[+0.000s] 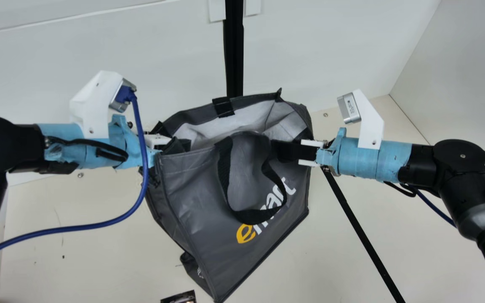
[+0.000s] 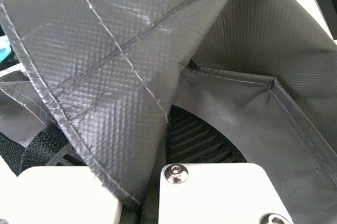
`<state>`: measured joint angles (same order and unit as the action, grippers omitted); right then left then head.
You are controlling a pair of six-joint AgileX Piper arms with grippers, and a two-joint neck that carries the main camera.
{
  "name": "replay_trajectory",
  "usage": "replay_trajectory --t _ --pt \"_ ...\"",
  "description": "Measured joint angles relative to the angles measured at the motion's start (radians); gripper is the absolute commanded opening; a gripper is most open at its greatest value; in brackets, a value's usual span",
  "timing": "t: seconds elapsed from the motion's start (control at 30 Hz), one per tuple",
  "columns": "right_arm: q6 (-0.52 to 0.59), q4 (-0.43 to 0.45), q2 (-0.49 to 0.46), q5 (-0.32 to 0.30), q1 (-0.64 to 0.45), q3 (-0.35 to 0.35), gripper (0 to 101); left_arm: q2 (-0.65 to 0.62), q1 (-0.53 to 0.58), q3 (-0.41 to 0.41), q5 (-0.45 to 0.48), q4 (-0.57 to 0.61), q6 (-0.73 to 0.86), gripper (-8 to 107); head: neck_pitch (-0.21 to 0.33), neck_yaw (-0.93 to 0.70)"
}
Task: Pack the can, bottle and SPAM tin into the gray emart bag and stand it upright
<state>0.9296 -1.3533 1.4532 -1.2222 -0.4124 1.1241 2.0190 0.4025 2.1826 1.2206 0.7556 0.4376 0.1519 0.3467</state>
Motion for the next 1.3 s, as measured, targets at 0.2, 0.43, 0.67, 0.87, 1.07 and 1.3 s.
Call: replay_trajectory --t 0.2,0.43,0.67,0.87,1.07,1.3 --pt "0.0 0.0 0.0 -0.003 0.0 0.0 0 -0.08 0.004 -0.092 -0.04 0.022 0.027 69 0.0 0.002" --pt "0.0 0.0 0.0 -0.002 0.0 0.0 0 -0.148 -0.02 -0.173 -0.058 0.083 0.073 90 0.0 0.002" --pt "0.0 0.0 0.0 -0.002 0.0 0.0 0 -0.211 -0.053 -0.222 -0.056 0.16 0.127 90 0.0 0.0" --pt "0.0 0.0 0.0 -0.001 0.0 0.0 0 -0.264 -0.076 -0.25 -0.041 0.214 0.166 90 0.0 0.002" --pt "0.0 0.0 0.0 0.0 0.0 0.0 0 -0.316 -0.11 -0.27 -0.025 0.255 0.195 90 0.0 0.002" --pt "0.0 0.0 0.0 0.0 0.0 0.0 0 -0.381 -0.154 -0.304 -0.02 0.275 0.215 90 0.0 0.002"
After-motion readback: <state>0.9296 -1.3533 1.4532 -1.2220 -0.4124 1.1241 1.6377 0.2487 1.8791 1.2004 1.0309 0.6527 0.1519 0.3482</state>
